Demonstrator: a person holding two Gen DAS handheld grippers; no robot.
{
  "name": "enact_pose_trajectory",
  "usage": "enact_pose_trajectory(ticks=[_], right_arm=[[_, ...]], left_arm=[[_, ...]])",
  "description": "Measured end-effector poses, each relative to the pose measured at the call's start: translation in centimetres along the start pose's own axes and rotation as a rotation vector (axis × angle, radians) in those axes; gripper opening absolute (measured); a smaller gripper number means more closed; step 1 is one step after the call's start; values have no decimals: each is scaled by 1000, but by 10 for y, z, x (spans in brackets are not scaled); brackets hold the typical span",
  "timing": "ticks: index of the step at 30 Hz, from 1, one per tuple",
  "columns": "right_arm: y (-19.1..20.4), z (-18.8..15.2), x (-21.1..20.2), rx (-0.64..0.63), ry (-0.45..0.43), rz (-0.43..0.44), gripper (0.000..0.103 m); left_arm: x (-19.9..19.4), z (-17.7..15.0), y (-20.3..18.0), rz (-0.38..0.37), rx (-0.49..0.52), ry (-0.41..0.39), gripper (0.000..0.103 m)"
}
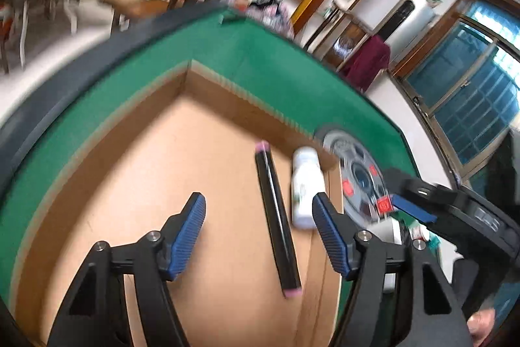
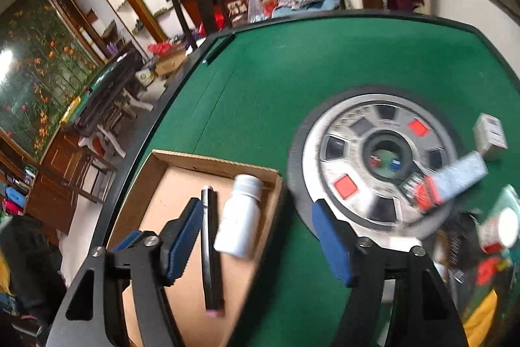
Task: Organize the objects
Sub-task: 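Release the marker into the tray with left while right drops the small white bottle in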
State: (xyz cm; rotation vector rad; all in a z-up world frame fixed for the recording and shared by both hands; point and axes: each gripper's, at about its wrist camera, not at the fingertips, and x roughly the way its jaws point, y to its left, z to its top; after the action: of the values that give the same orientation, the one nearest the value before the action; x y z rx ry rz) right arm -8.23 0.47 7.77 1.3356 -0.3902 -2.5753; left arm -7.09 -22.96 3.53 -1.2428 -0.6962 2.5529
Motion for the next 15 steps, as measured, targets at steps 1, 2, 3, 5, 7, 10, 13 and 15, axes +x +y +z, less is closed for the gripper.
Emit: enact_pose_trajectory(ticks=[1, 2, 3, 5, 7, 10, 13, 15], right_arm=[[-4, -4, -5, 5, -3, 4, 75], [-9, -9, -11, 11, -5, 10, 75], [-16, -17, -20, 21, -7, 16, 75], [-23, -26, -31, 31, -9, 27, 75], [-34, -39, -45, 37, -15, 38, 75], [-44, -57, -65, 40, -24, 47, 75], [-58, -74, -87, 48, -46, 48, 76], [-70, -83, -103, 42, -63, 19, 77]], left_arm=[[1, -4, -2, 35, 3, 11, 67], [1, -6, -4, 49, 9, 13, 67], [-1, -9, -6, 49, 12, 13, 67], [-4, -21, -11, 45, 18, 24, 67], [-6, -34, -16, 30, 21, 46, 67], [-17, -47, -20, 2, 39, 37, 67], [-39, -48, -28, -10, 67, -41, 67], [-56, -48, -42, 13, 106, -79, 68]])
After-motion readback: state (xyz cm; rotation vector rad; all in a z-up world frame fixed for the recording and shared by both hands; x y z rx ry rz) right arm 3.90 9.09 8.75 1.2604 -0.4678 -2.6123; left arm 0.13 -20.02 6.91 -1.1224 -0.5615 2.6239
